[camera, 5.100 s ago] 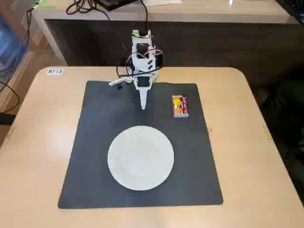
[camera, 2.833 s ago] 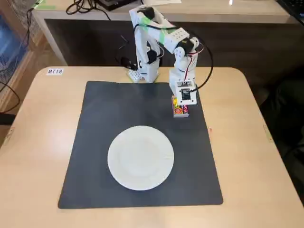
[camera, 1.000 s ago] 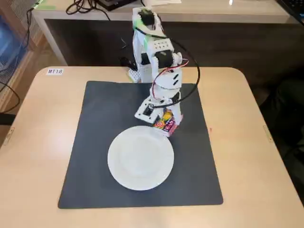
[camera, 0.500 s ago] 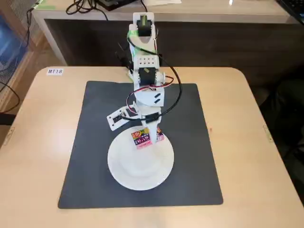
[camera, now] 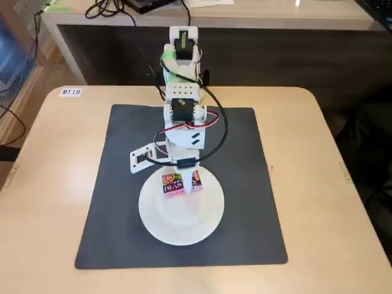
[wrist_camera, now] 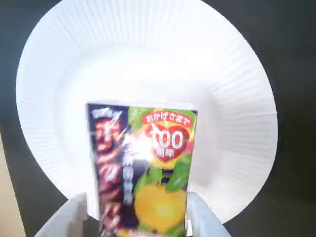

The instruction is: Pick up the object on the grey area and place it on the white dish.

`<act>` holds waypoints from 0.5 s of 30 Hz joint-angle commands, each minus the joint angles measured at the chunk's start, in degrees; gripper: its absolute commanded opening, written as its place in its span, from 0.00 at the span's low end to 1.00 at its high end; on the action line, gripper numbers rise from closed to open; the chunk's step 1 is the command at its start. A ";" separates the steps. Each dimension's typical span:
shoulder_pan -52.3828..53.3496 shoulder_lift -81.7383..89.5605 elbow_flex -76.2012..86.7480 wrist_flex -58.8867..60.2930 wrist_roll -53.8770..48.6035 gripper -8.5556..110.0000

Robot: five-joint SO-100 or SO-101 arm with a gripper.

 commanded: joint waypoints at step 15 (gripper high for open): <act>0.26 14.68 -0.44 6.50 7.03 0.07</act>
